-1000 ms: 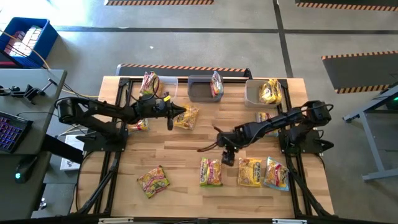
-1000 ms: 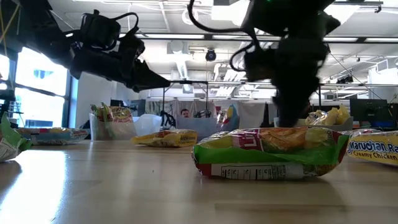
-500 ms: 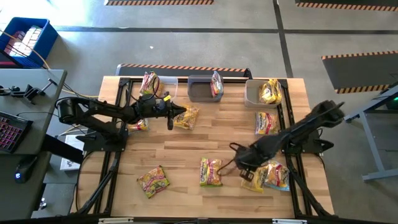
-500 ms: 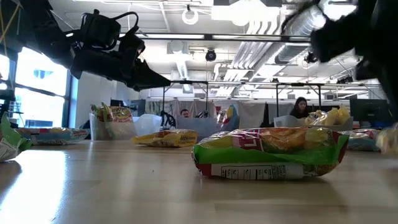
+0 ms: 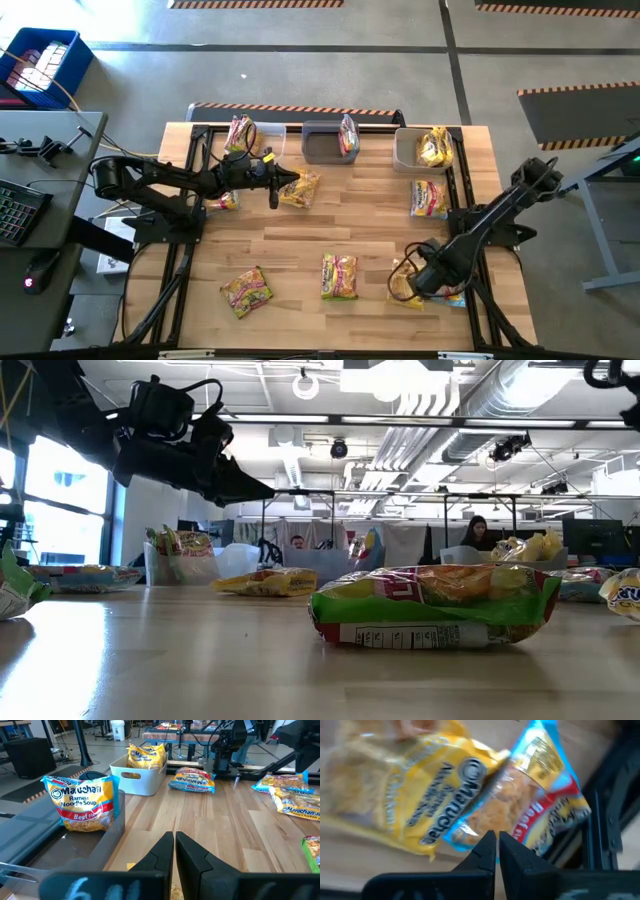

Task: Sort Maruchan noodles
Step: Put the bottom right blue noodle pack into the black bin

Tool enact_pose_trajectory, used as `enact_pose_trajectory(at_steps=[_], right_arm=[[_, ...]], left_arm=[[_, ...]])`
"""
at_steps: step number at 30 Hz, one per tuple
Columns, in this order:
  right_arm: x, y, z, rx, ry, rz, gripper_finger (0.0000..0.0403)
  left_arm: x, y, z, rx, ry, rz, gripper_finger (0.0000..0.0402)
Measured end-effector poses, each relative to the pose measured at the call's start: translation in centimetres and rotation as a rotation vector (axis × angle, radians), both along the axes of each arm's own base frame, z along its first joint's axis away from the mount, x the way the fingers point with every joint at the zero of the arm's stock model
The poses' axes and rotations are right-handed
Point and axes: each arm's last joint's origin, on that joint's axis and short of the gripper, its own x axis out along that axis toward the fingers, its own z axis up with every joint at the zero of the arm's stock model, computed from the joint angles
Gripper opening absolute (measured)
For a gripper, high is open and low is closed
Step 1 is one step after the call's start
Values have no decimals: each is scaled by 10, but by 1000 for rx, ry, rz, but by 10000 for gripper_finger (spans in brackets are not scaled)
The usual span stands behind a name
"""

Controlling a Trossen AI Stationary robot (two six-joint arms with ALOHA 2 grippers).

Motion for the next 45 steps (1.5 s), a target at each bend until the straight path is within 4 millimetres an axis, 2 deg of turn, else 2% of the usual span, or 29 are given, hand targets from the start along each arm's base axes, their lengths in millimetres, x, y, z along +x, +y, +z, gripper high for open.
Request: enact_pose_trajectory(at_steps=[7, 16, 22, 25, 29, 32, 39, 45], right_arm=[[0, 6, -13, 16, 213, -159, 0], [6, 0, -23, -51, 266, -222, 0], [-3, -14, -55, -29, 285, -240, 0], [-6, -23, -59, -101, 284, -248, 0], [-6, -41, -55, -317, 224, -198, 0], [3, -50, -53, -388, 139, -128, 0], [27, -71, -55, -459, -31, 104, 0], [58, -82, -56, -473, -271, 235, 0]], left_arm=[[0, 0, 0, 0, 0, 0, 10], [1, -3, 0, -17, -3, -11, 10], [3, -8, 2, -13, -12, -34, 10], [3, -9, 3, -12, -12, -37, 10], [3, -9, 3, -14, -13, -37, 10], [3, -9, 3, -19, -14, -36, 10], [3, -10, 2, -23, -12, -36, 10], [3, -11, 2, -65, -14, -34, 10]])
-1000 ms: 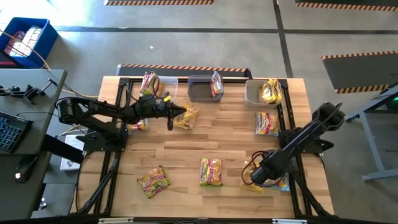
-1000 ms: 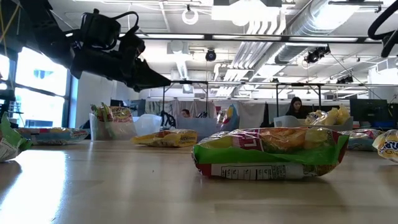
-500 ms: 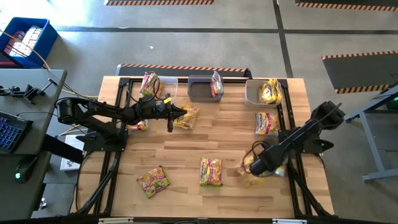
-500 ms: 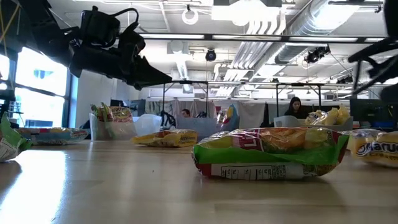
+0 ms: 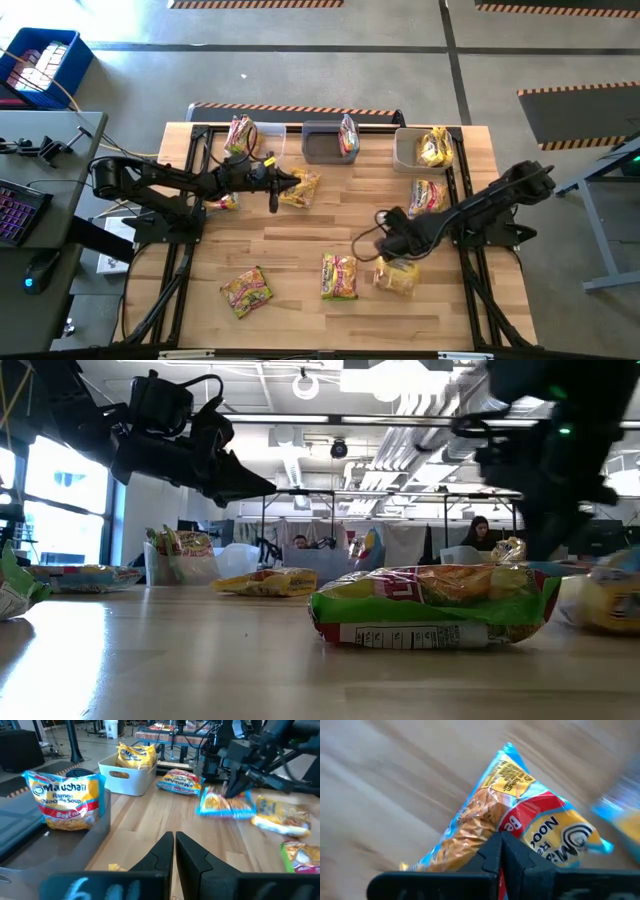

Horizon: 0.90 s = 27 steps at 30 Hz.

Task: Sort Maruchan noodles
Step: Put the bottom right blue noodle pack into the black bin

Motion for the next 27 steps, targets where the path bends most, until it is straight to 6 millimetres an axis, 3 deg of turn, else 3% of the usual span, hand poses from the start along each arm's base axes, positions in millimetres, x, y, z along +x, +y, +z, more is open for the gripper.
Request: enact_pose_trajectory(at_steps=[7, 17, 22, 27], right_arm=[[41, -14, 3, 29, -262, 169, 0], [83, -39, -6, -40, -446, 399, 0], [94, -45, 23, -88, -522, 503, 0], [86, -46, 52, -121, -411, 466, 0]], left_arm=[[3, -14, -5, -74, 43, -52, 10], [7, -37, -10, -123, 99, -135, 40], [8, -40, -11, -165, 101, -134, 74], [21, -38, -11, -203, 114, -124, 105]])
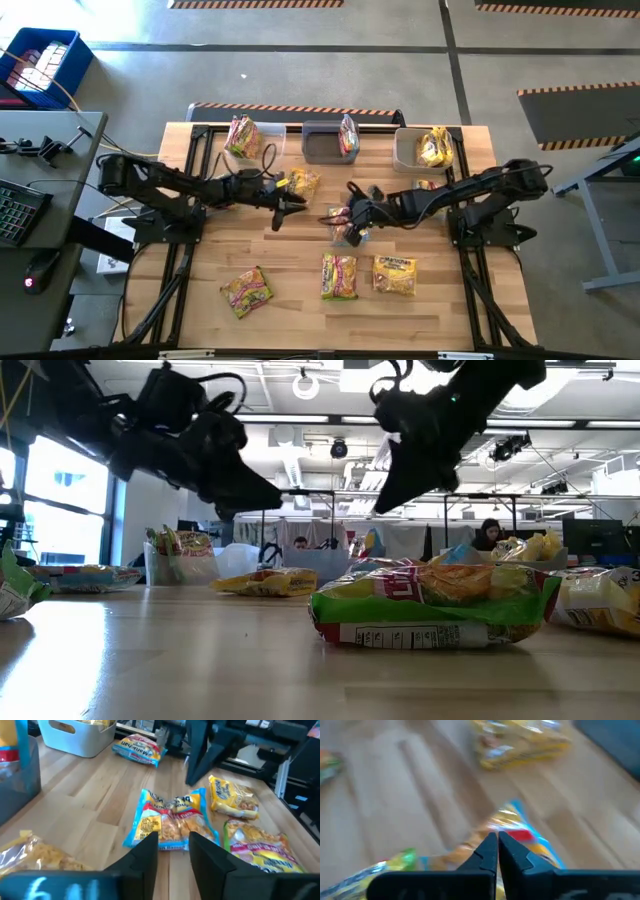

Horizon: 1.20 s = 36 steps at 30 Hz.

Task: Sort Maruchan noodles
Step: Put the bottom right blue noodle pack into the black bin

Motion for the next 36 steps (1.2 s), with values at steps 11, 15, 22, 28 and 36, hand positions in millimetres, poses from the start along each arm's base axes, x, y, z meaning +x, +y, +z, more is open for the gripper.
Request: enact_pose_trajectory(at_steps=[11, 15, 22, 28, 36], right_arm=[[-4, -3, -43, 90, 118, -60, 0], [5, 1, -56, 86, 104, 10, 0], [19, 6, -72, 53, 74, 154, 0], [22, 7, -80, 38, 83, 180, 0], [24, 7, -79, 15, 57, 199, 0]], left_arm=[[67, 14, -13, 77, 175, -42, 147], [87, 18, -20, 65, 217, -56, 160], [107, 22, -26, 17, 261, -108, 176], [110, 23, -24, -39, 295, -165, 182], [107, 20, -28, -63, 365, -217, 180]])
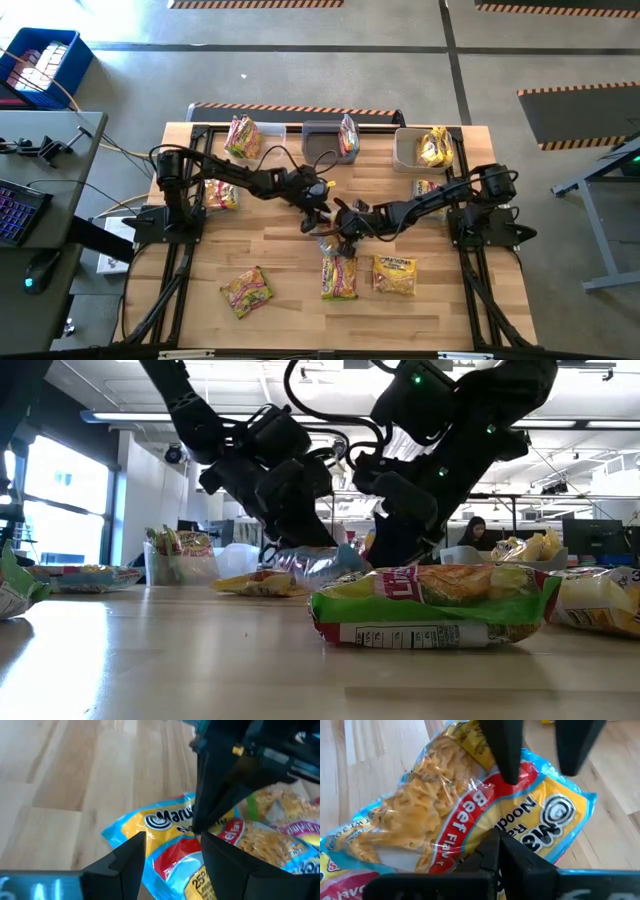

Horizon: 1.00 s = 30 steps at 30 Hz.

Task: Sort Maruchan noodles
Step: Put the bottom right blue noodle pack into the black bin

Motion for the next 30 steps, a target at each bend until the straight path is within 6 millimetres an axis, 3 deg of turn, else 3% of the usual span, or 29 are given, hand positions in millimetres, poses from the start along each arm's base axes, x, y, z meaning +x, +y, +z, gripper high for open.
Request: enact_pose_trajectory(at_steps=[6, 16, 24, 30], right_arm=[[2, 0, 2, -14, -12, -13, 0], [8, 0, 26, -44, -40, 9, 13], [-14, 6, 56, 25, 24, -164, 99], [-27, 9, 43, 179, 59, -298, 181]], left_arm=[[-3, -1, -4, -5, 46, -25, 146], [-5, -1, -5, 21, 52, -60, 8], [-5, 0, -5, 60, 36, -80, 1], [-5, 0, -4, 97, 18, -109, 0]])
